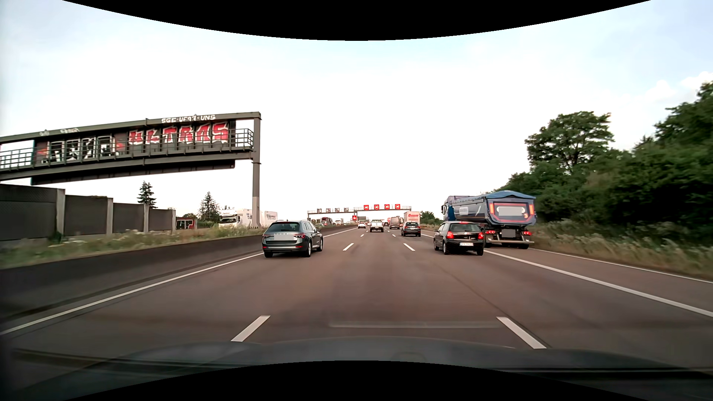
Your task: Follow the waypoints while adhering to traffic rules and regulations
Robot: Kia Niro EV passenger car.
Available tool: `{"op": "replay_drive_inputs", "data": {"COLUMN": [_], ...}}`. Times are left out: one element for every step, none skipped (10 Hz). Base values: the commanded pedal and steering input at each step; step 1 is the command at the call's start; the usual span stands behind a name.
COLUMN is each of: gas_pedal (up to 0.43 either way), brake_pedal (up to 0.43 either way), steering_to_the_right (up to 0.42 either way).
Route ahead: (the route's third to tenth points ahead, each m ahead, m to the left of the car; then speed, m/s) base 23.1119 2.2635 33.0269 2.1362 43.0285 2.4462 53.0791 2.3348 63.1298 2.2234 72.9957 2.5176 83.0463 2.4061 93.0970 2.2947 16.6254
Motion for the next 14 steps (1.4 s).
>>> {"op": "replay_drive_inputs", "data": {"gas_pedal": [0.0,0.0,0.0,0.0,0.0,0.0,0.0,0.0,0.0,0.0,0.0,0.0,0.0,0.0], "brake_pedal": [0.0,0.0,0.0,0.0,0.0,0.0,0.0,0.0,0.0,0.0,0.0,0.0,0.0,0.0], "steering_to_the_right": [-0.004,-0.004,-0.004,-0.004,-0.004,-0.004,-0.004,-0.004,-0.004,-0.005,-0.004,-0.005,-0.005,-0.005]}}
